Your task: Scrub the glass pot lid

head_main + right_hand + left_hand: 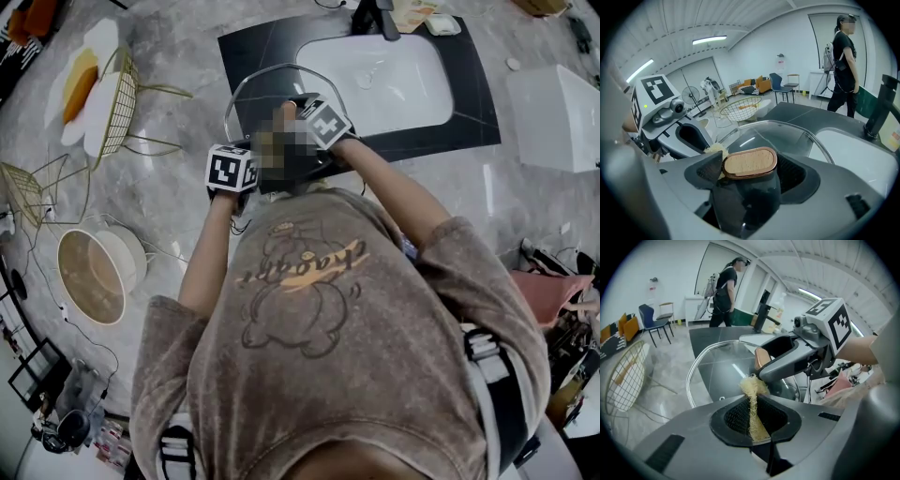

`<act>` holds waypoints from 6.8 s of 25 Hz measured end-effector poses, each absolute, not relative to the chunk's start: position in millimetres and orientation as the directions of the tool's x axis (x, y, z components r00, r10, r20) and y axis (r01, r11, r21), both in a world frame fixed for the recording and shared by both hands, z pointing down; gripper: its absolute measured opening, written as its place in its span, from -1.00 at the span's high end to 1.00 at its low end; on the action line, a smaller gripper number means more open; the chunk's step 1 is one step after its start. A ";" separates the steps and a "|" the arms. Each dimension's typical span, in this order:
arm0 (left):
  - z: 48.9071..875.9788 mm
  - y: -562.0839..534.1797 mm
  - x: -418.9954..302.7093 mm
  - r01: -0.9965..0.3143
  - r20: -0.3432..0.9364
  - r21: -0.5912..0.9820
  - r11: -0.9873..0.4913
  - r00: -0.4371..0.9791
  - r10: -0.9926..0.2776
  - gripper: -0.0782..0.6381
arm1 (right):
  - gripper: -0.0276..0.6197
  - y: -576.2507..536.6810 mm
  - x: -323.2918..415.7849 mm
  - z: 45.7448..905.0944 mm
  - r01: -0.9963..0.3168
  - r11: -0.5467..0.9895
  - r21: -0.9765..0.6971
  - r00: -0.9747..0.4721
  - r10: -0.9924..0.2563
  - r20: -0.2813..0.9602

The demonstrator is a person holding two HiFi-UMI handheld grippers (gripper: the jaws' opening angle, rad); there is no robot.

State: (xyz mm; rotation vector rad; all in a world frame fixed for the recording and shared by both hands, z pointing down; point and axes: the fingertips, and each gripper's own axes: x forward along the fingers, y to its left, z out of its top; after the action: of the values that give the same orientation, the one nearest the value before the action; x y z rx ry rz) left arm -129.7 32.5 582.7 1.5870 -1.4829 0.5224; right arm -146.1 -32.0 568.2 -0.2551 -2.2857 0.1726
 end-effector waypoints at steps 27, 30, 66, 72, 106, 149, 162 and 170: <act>582.6 1.2 -78.2 -0.878 0.745 0.397 0.267 0.138 -0.653 0.63 | -0.20 -32.2 -147.0 567.6 0.114 0.970 -0.214 -0.622 0.238 0.746; 583.6 -3.3 -76.9 -0.885 0.744 0.378 0.272 0.115 -0.659 0.63 | -0.20 -34.4 -145.9 569.4 0.107 0.971 -0.215 -0.620 0.234 0.749; 587.8 53.3 -102.2 -0.957 0.768 0.236 0.167 0.078 -0.635 0.63 | -0.20 -33.3 -146.6 568.1 0.125 0.969 -0.214 -0.625 0.244 0.741; 590.3 70.4 -127.8 -0.954 0.778 0.210 0.216 0.029 -0.627 0.63 | -0.20 -32.9 -146.2 567.2 0.126 0.969 -0.211 -0.620 0.243 0.746; 596.9 70.8 -243.2 -0.627 0.790 0.322 0.709 -0.235 -0.566 0.63 | -0.20 -32.0 -146.3 568.5 0.131 0.969 -0.207 -0.594 0.244 0.766; 589.5 -176.0 -217.0 -0.970 0.774 0.014 -0.244 0.165 -0.611 0.63 | -0.20 -32.5 -150.8 566.4 0.135 0.969 -0.209 -0.616 0.247 0.748; 593.9 -207.5 -124.5 -0.652 0.777 0.066 -0.755 0.508 -0.371 0.63 | -0.20 -35.0 -150.4 565.7 0.146 0.967 -0.208 -0.631 0.253 0.734; 593.8 -201.9 -74.5 -0.416 0.746 0.109 -0.903 0.634 -0.202 0.63 | -0.20 -36.2 -148.0 566.2 0.149 0.966 -0.210 -0.633 0.256 0.730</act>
State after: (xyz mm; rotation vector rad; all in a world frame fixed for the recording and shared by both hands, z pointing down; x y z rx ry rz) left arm -74.5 -201.9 593.8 2.5861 -0.5008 1.1317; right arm -148.0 -36.2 566.2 -0.2829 -2.2663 0.1627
